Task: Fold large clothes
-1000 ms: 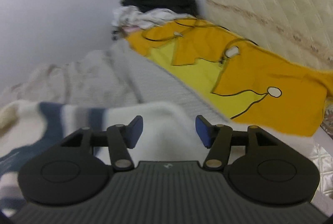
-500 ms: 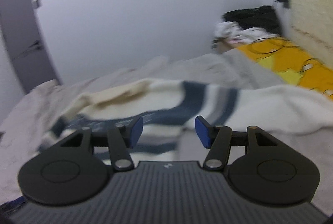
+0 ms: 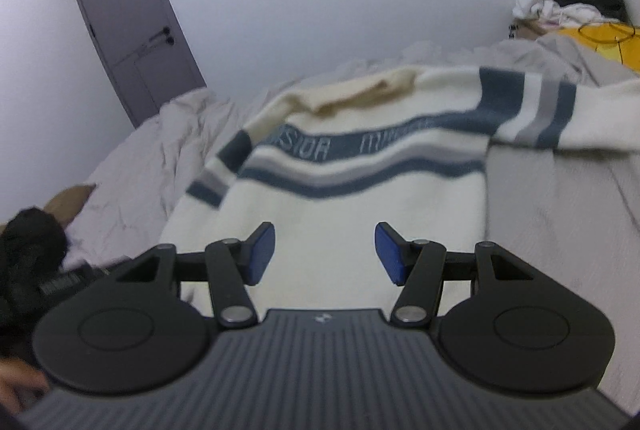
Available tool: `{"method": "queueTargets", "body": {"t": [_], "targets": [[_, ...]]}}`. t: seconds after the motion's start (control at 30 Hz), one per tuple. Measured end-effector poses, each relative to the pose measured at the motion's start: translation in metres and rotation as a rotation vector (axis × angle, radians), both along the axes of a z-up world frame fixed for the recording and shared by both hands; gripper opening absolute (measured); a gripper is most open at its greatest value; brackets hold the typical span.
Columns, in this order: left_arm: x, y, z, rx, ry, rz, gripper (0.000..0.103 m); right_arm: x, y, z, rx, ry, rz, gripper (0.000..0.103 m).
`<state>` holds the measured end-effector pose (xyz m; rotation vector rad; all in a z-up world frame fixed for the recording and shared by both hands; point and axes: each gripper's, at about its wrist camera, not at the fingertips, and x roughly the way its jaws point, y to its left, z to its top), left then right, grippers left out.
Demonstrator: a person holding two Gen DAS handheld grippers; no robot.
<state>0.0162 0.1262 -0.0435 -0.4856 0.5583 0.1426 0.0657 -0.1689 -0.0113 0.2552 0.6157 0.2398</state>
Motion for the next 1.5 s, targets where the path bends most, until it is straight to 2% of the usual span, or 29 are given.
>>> {"method": "queueTargets", "body": {"t": [0.13,0.17,0.2,0.27,0.37,0.5,0.57,0.8,0.97,1.03,1.1,1.2,1.4,1.5], "targets": [[-0.005,0.025,-0.008,-0.042,0.059,0.113,0.064,0.0,-0.002,-0.016,-0.002,0.041,-0.006,0.06],[-0.006,0.031,-0.011,-0.061,0.076,0.145,0.064,0.002,-0.003,-0.019,-0.005,0.051,-0.01,0.066],[-0.006,0.036,-0.014,-0.078,0.088,0.168,0.064,0.004,-0.005,-0.023,-0.004,0.058,-0.011,0.077],[-0.008,0.046,-0.02,-0.123,0.112,0.228,0.064,0.005,-0.009,-0.029,0.013,0.07,-0.017,0.089],[-0.016,0.057,-0.032,-0.197,0.122,0.33,0.064,0.01,-0.016,-0.041,0.043,0.111,-0.038,0.089],[-0.021,0.067,-0.036,-0.203,0.135,0.436,0.064,0.019,-0.02,-0.056,0.071,0.181,-0.054,0.089],[-0.022,0.07,-0.038,-0.199,0.148,0.458,0.064,0.02,-0.02,-0.06,0.079,0.2,-0.06,0.089],[-0.001,0.068,-0.068,-0.282,0.264,0.382,0.065,0.024,-0.019,-0.066,0.089,0.22,-0.057,0.089],[0.0,0.067,-0.07,-0.309,0.265,0.369,0.062,0.028,-0.017,-0.071,0.064,0.234,-0.066,0.089],[-0.001,0.066,-0.068,-0.308,0.262,0.366,0.051,0.028,-0.017,-0.074,0.053,0.239,-0.07,0.089],[-0.005,0.063,-0.065,-0.297,0.25,0.364,0.034,0.029,-0.016,-0.076,0.038,0.24,-0.073,0.089],[-0.01,0.059,-0.052,-0.267,0.22,0.345,0.019,0.028,-0.016,-0.077,0.012,0.234,-0.079,0.089],[-0.015,0.068,0.003,-0.191,0.108,0.29,0.014,0.029,-0.022,-0.078,0.004,0.226,-0.1,0.089],[-0.004,0.083,0.043,-0.072,0.049,0.294,0.014,0.033,-0.026,-0.079,0.023,0.233,-0.111,0.089]]}}
